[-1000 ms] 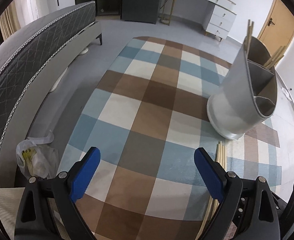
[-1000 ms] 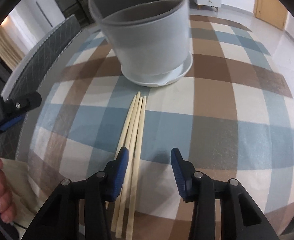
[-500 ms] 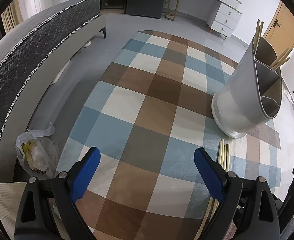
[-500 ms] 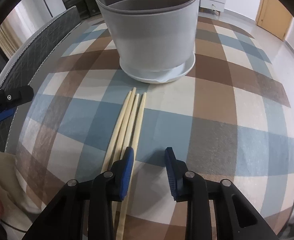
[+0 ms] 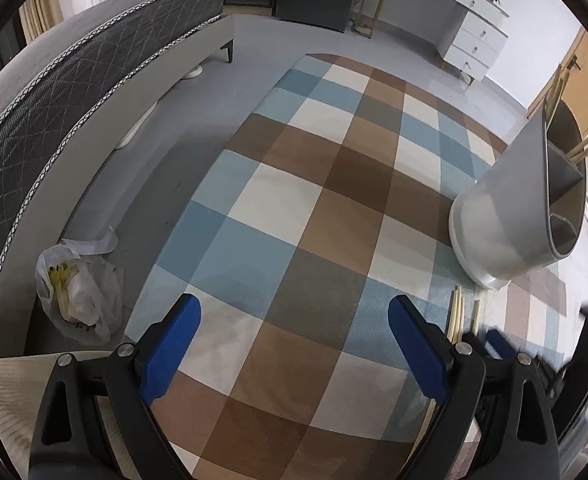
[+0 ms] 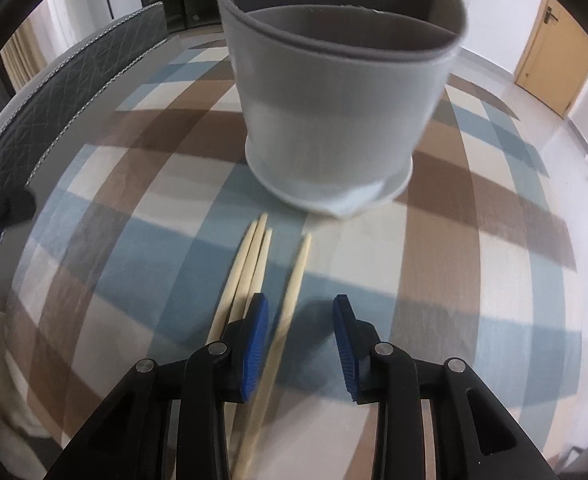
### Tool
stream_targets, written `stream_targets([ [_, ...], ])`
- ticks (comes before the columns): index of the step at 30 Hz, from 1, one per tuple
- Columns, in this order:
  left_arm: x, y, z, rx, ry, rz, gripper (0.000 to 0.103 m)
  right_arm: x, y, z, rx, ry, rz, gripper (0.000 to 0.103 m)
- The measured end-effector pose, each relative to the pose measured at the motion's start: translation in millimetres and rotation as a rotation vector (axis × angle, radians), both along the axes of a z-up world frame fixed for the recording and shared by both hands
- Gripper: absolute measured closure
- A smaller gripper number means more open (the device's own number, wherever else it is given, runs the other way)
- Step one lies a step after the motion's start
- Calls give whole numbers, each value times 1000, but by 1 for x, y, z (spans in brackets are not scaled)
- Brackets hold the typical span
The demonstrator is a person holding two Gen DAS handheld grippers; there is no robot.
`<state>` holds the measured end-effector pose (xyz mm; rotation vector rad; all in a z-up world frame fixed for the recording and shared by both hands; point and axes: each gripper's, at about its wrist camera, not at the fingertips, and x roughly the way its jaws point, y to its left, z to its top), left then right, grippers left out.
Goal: Organize utensils
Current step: 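Lower the right tool to the sticks and close it on one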
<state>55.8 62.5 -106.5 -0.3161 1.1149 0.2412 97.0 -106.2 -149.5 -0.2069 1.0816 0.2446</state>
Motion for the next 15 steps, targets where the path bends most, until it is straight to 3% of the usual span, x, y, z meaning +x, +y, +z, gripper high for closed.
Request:
stream_targets([
  [4,0,-1,-3,7,8,-9,11,15,1,-1,11,-37,6,71],
  [6,2,-2,-8,24,8,-13,11,21,-1,-2,31,-59,-1,79],
  [8,5,-8,-16,32,32,-42,11,24,-9,-2,59,-61,-20,98],
  [12,5,-28,-23,-6,48,-128,11,26,-40,3,207,-30,-97,100],
  [15,3,-53,-22,17,44,-218,11,24,-63,15,306,-48,-146,100],
])
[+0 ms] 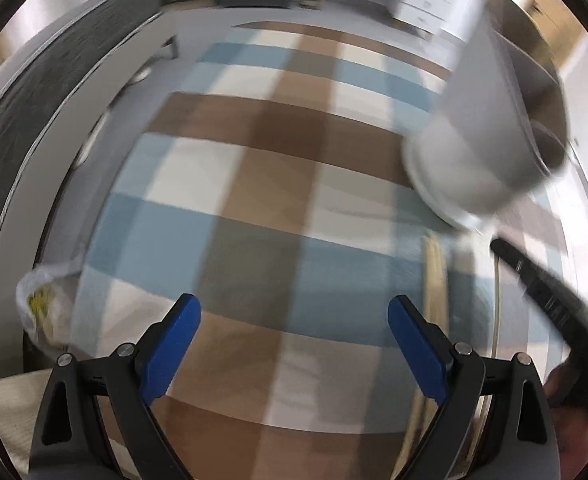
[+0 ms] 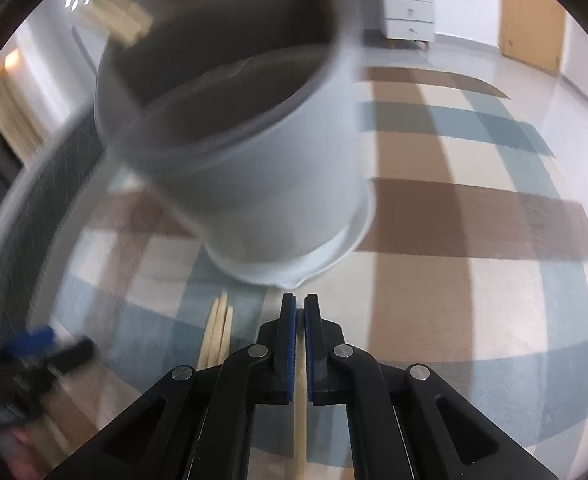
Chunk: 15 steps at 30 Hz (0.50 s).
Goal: Organize utensils
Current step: 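Lower the right tool to the sticks and close it on one, then lower the left tool to the remaining sticks and close it on one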
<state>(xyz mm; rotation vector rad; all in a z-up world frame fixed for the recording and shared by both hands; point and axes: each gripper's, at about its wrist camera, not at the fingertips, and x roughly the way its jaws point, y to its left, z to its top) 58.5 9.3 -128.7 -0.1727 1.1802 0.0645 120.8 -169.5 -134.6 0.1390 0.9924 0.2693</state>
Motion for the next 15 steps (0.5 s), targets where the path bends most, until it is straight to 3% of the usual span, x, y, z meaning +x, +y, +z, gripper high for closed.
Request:
stream_targets([
  [5,-8,-38,-3,41,16,-133,11,-9,-41,23,171,-54,-87,100],
  [11,-13,-49,-17,87,79,-141,11,-16,-62,41,299,-100,-140,100],
  [15,-15,-50,-20,98,97,-124,11,-20,-69,53,323,-136,-145,100],
])
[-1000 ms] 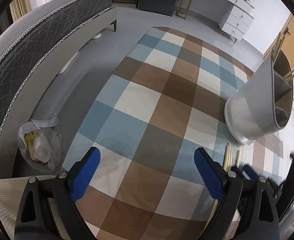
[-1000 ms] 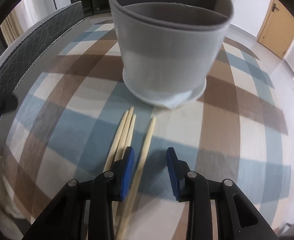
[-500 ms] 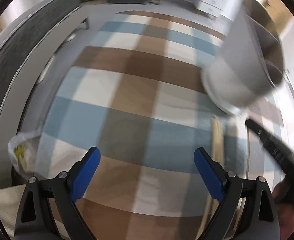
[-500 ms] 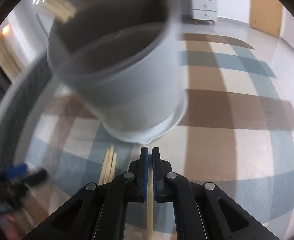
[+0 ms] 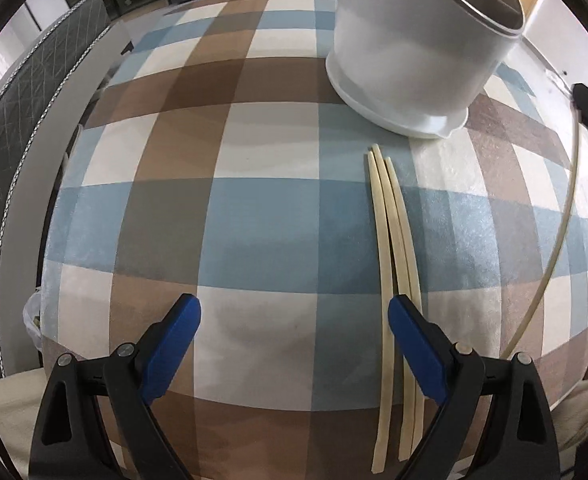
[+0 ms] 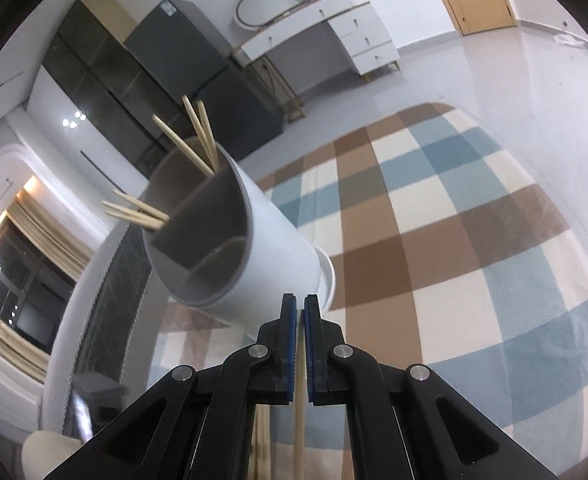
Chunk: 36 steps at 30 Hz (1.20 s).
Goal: Organize utensils
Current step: 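Lower the left tool to the remaining sticks and close it on one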
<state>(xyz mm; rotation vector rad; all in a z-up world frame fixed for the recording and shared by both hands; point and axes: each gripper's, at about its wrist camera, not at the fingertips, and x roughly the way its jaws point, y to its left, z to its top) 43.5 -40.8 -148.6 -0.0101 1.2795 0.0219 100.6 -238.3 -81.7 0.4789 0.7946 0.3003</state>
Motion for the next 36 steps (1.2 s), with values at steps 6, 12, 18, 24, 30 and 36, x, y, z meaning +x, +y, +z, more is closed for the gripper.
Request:
stream_targets([
  [6,3,-11,-2,54,2,-11,11,-7,-10,14,21,-52,-21,100],
  [12,18,-15,2,28,-9,-14,28,-9,-15,17,36,-62,-36,100],
  [18,41,-29,6,-21,-32,-75,59,-8,-14,17,16,-58,-50,100],
  [24,58,-53,8,-38,-58,-173,102,-4,-10,15,-2,-61,-40,100],
  [30,60,-34,25,-117,-128,-130,102,-6,-3,16,-30,-71,-22,100],
  [36,25,-6,87,-208,-343,-71,102,-31,3,33,-68,-132,-14,100],
])
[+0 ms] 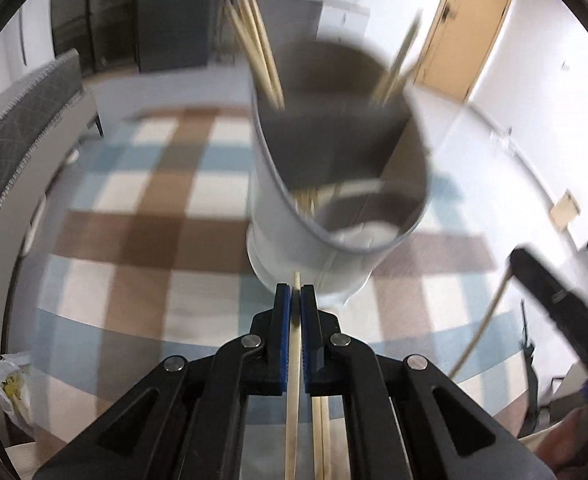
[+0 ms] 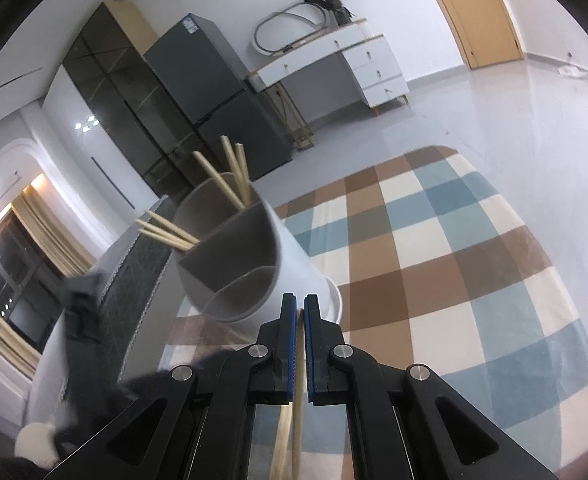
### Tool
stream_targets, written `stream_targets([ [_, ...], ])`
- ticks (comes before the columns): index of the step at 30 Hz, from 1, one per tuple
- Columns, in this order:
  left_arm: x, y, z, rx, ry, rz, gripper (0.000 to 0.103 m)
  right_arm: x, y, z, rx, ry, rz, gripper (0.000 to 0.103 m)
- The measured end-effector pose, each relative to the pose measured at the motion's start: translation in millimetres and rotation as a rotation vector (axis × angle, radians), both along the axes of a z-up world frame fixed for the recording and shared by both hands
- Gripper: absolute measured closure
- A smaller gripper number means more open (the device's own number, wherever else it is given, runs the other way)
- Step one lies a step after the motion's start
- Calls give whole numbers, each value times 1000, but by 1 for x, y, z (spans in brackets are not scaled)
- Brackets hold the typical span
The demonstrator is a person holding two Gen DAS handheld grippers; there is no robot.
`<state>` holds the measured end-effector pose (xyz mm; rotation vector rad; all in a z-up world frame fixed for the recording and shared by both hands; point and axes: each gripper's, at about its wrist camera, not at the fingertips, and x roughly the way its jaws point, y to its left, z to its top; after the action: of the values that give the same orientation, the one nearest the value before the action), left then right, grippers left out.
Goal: Organize utensils
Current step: 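Lower the left tool to the remaining sticks and close it on one, then lift both held sticks and carry them over the utensil holder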
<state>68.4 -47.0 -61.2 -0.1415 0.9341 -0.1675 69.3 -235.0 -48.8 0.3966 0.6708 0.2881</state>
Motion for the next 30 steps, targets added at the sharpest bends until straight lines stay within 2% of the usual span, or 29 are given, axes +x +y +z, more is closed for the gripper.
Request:
stream_targets([
  [2,-18,4,17,-6,-55,4,102,-11,3,7,-18,-30,1,100],
  [8,-51,-2,37,-44,-83,15,102,-44,15,29,-80,-109,6,100],
  [15,-49,11,38,-26,-93,-9,102,-70,25,39,-133,-142,1,100],
  [22,-66,14,52,-24,-111,-9,102,-86,29,45,-170,-165,6,100],
  [30,-69,20,61,-35,-118,-17,102,-92,26,49,-170,-170,-10,100],
])
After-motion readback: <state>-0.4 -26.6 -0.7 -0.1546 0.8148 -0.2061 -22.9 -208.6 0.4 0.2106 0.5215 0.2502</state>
